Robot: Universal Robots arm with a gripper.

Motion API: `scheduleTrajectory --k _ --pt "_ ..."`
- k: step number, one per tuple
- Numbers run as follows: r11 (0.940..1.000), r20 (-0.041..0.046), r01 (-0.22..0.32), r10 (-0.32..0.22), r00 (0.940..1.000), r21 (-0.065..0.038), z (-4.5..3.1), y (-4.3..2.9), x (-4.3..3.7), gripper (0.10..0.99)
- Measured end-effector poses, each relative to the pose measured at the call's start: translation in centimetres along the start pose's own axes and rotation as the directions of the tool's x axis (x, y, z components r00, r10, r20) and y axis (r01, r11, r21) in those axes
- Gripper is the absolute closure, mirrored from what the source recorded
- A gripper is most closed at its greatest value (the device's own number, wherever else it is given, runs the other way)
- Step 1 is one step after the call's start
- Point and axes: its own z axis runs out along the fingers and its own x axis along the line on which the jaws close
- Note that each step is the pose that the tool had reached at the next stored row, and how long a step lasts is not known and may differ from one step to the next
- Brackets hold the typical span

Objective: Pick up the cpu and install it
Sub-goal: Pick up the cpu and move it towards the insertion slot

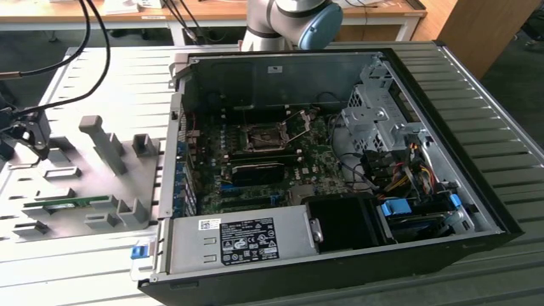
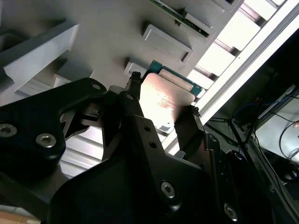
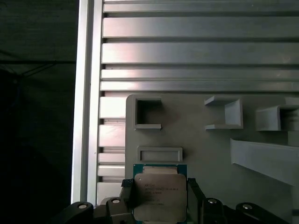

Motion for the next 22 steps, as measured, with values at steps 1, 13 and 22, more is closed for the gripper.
scheduleTrajectory --k 1,13,22 --pt "1.0 0.0 0.0 0.0 1.0 0.0 -0.09 0.01 0.0 0.545" --pt "1.0 0.0004 -0.001 0.001 1.0 0.0 -0.97 0.1 0.03 0.545" --pt "1.0 0.0002 -0.002 0.002 1.0 0.0 -1.24 0.12 0.04 0.545"
